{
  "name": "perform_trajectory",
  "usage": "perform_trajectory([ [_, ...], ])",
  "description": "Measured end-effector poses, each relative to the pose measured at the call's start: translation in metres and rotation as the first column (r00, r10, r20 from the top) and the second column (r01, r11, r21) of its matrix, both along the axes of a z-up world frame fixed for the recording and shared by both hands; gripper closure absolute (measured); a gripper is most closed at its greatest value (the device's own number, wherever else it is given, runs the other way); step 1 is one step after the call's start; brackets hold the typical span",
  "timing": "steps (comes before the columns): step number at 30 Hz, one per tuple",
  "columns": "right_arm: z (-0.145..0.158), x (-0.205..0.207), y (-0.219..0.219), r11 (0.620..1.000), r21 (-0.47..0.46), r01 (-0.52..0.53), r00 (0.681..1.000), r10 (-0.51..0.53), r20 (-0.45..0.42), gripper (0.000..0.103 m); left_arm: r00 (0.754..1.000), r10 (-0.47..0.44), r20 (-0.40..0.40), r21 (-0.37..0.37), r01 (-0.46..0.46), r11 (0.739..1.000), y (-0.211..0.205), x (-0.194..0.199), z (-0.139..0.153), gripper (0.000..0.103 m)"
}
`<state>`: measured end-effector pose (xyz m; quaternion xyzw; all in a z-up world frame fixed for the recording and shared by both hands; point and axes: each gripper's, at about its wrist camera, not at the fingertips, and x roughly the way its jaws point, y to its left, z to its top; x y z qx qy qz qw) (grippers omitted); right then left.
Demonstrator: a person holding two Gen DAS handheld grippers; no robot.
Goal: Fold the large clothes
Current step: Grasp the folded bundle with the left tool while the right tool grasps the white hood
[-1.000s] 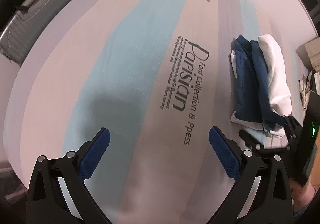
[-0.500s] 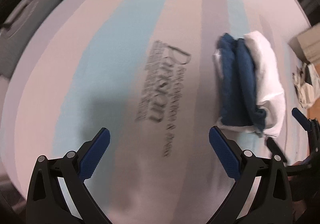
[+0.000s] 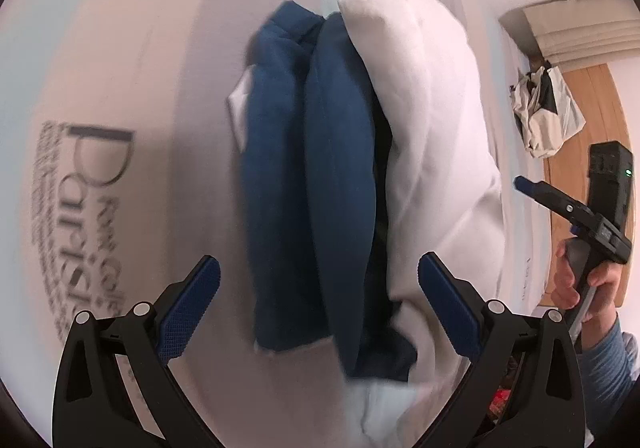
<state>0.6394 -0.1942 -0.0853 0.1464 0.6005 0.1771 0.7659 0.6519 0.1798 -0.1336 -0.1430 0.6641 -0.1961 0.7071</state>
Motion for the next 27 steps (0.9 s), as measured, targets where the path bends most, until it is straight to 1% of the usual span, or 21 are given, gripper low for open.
perform_trajectory([
  [2, -0.016, 0.009, -0.007, 1.000, 0.028, 0.011, 0.999, -0.010, -0.037, 0.007, 1.000, -0.010, -0.015, -0.011, 0.010, 1.000, -0.008, 0.011, -0.008, 0.006],
  [6, -0.046, 0.021, -0.010, 0.996, 0.092, 0.016, 0.995, -0.007, -0.096, 0.007, 0.998, -0.024, -0.052, -0.007, 0.024, 1.000, -0.019, 0.029, -0.028, 0.006],
  [9, -0.065, 0.027, -0.012, 0.993, 0.114, 0.024, 0.992, -0.010, -0.124, 0.007, 0.998, -0.028, -0.061, 0.021, 0.030, 0.999, -0.023, 0.037, -0.040, 0.006],
  [12, -0.076, 0.030, -0.013, 0.988, 0.153, 0.032, 0.989, -0.009, -0.149, 0.007, 0.997, 0.004, -0.081, 0.040, -0.001, 0.999, -0.020, 0.044, -0.056, 0.005],
  [18, -0.092, 0.037, -0.007, 0.981, 0.193, 0.019, 0.986, 0.014, -0.169, 0.007, 0.994, 0.004, -0.107, 0.043, 0.001, 0.999, -0.027, 0.050, -0.078, 0.005],
  [20, -0.099, 0.040, -0.006, 0.974, 0.223, 0.024, 0.982, 0.018, -0.186, 0.007, 0.994, 0.000, -0.108, 0.040, 0.004, 0.999, -0.028, 0.051, -0.081, 0.005],
  [25, -0.107, 0.042, -0.002, 0.969, 0.246, 0.033, 0.981, 0.015, -0.193, 0.006, 0.994, -0.018, -0.104, 0.032, 0.022, 0.999, -0.038, 0.054, -0.084, 0.005],
  [26, -0.106, 0.041, -0.002, 0.968, 0.249, 0.035, 0.982, 0.013, -0.188, 0.007, 0.995, -0.022, -0.101, 0.031, 0.025, 0.999, -0.042, 0.057, -0.082, 0.005],
  [27, -0.106, 0.041, -0.001, 0.967, 0.250, 0.038, 0.983, 0.009, -0.184, 0.010, 0.995, -0.028, -0.096, 0.031, 0.031, 0.999, -0.044, 0.057, -0.081, 0.006],
])
